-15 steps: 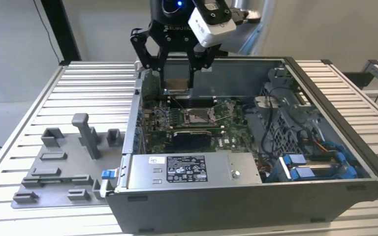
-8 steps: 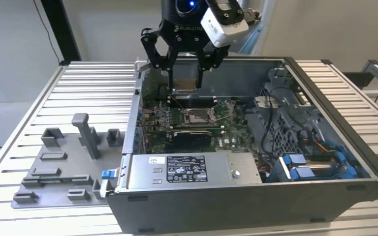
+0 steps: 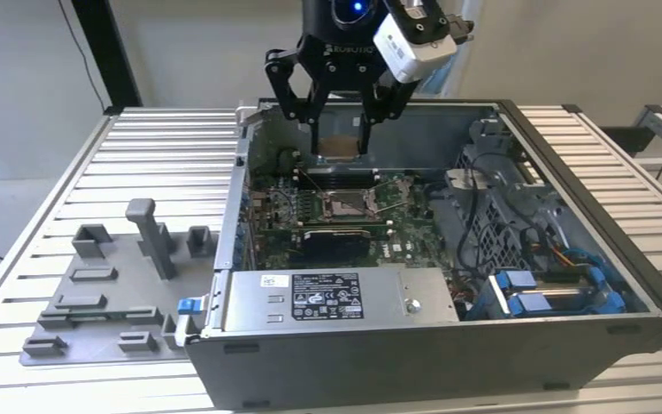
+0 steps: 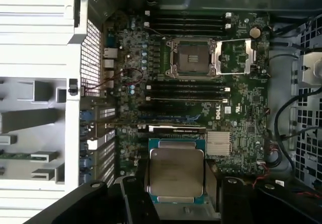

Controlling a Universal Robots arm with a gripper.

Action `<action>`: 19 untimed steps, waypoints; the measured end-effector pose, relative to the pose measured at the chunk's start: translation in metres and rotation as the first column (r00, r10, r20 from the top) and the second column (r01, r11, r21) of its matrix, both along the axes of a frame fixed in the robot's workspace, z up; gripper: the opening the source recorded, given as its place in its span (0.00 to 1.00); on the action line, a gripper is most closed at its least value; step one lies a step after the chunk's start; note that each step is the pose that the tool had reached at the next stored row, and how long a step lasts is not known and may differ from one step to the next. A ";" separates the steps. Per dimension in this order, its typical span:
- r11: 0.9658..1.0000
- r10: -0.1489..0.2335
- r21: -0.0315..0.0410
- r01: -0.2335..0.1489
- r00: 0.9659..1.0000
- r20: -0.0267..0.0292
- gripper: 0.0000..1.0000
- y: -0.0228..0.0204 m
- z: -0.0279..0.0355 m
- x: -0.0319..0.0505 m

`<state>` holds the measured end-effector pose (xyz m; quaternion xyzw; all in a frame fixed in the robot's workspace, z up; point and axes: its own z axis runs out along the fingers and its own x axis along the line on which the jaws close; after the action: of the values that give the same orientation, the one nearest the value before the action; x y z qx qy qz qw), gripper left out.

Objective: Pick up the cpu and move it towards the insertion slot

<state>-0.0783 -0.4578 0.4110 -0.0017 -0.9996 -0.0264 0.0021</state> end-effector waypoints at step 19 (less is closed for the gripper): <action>1.000 -0.003 0.000 0.003 1.000 0.000 0.00 0.0002 -0.0001 0.0255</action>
<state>-0.0528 -0.4576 0.4109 -0.0033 -0.9996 -0.0264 0.0021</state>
